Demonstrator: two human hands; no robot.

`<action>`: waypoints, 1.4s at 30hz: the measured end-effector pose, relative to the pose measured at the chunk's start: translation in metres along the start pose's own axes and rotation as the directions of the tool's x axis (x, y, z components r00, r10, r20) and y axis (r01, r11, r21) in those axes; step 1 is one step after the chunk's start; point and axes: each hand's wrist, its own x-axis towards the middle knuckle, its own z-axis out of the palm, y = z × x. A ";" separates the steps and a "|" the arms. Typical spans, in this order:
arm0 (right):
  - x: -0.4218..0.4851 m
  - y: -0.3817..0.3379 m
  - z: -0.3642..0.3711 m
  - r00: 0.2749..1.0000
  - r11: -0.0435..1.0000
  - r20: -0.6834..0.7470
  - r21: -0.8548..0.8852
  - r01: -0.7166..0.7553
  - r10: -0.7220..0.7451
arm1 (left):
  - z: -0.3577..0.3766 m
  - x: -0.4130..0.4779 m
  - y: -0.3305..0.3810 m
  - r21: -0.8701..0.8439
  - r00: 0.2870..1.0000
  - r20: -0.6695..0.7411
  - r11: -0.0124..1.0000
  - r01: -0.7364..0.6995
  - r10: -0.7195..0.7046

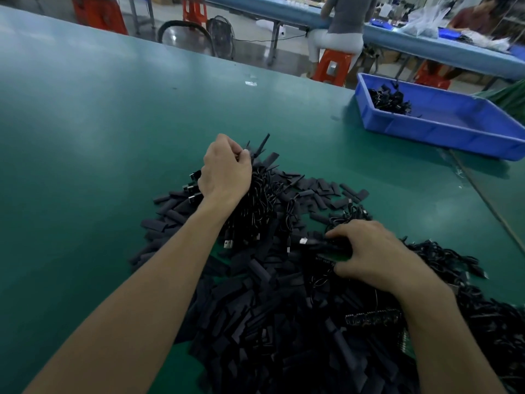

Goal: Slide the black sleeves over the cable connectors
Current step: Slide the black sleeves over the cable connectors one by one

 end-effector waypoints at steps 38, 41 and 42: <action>0.017 0.005 -0.002 0.934 0.904 -0.327 0.341 0.258 -0.143 | 0.024 -0.093 -0.008 -0.679 0.769 0.556 0.706 0.202 0.316; 0.019 0.009 -0.003 0.939 0.838 -0.274 0.446 0.315 -0.207 | 0.022 -0.094 -0.009 -0.692 0.737 0.603 0.661 0.291 0.306; 0.019 0.010 -0.002 0.941 0.819 -0.256 0.474 0.324 -0.224 | 0.022 -0.094 -0.009 -0.692 0.728 0.613 0.654 0.306 0.307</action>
